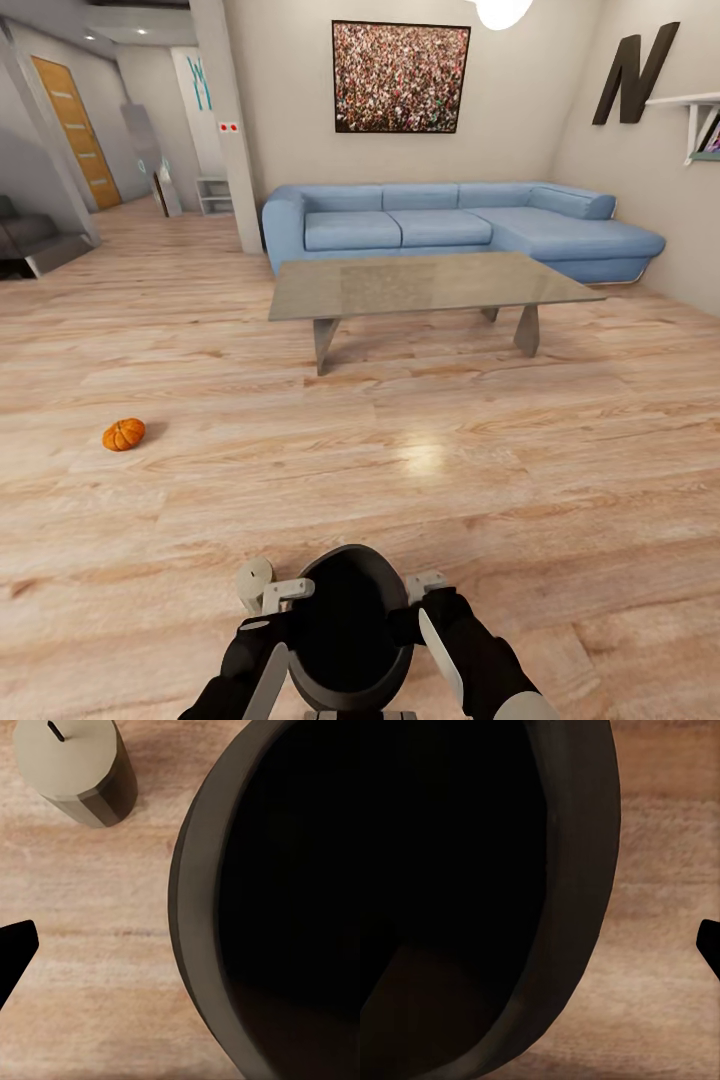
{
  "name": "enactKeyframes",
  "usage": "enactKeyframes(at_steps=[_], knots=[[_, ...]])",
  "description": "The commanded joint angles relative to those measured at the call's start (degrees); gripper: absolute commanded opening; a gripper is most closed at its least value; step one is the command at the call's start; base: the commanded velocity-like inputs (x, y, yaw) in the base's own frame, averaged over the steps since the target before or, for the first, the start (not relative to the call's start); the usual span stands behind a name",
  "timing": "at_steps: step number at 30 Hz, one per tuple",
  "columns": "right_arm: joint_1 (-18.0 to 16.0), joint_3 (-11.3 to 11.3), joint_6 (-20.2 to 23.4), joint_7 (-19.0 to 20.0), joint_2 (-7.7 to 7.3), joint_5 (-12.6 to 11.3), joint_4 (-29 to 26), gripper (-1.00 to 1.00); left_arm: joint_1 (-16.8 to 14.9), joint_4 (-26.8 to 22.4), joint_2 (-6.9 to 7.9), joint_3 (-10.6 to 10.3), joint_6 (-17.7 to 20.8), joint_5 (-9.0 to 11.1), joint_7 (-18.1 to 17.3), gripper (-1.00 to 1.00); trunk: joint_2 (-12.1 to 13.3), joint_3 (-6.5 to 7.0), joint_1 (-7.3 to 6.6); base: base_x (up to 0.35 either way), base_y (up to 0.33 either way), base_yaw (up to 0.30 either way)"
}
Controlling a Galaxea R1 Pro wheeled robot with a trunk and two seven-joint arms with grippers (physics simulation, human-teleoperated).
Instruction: Place each of the two pumpkins and all three candles from the living room inside a cabinet in the living room (use any cabinet), then make sure every cabinet is closed, and position the cauldron so it is next to a table in the living room.
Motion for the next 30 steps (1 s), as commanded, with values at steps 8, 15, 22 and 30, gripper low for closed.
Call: enactKeyframes(at_steps=[8, 15, 22, 30], knots=[[-0.02, 0.06, 0.25, -0.29, 0.00, -0.30, -0.06, 1.00, -0.03, -0.03, 0.02, -0.23, -0.19, 0.60, 0.51, 1.00, -0.09, -1.16, 0.12, 0.000, 0.000, 0.000], [-0.02, 0.05, 0.25, -0.29, 0.00, -0.30, -0.06, 1.00, -0.03, -0.02, 0.02, -0.24, -0.44, 0.67, 0.34, 1.00, -0.09, -1.16, 0.12, 0.000, 0.000, 0.000], [-0.02, 0.08, 0.25, -0.29, 0.00, -0.30, -0.07, 1.00, -0.03, 0.95, 0.02, -0.31, -4.28, 0.71, 0.18, 1.00, -0.09, -1.16, 0.12, 0.000, 0.000, 0.000], [-0.02, 0.08, 0.25, -0.29, 0.00, -0.30, -0.07, 1.00, -0.03, 3.89, -0.06, -2.49, -8.61, 0.69, 0.11, 1.00, -0.09, -1.16, 0.12, 0.000, 0.000, 0.000]])
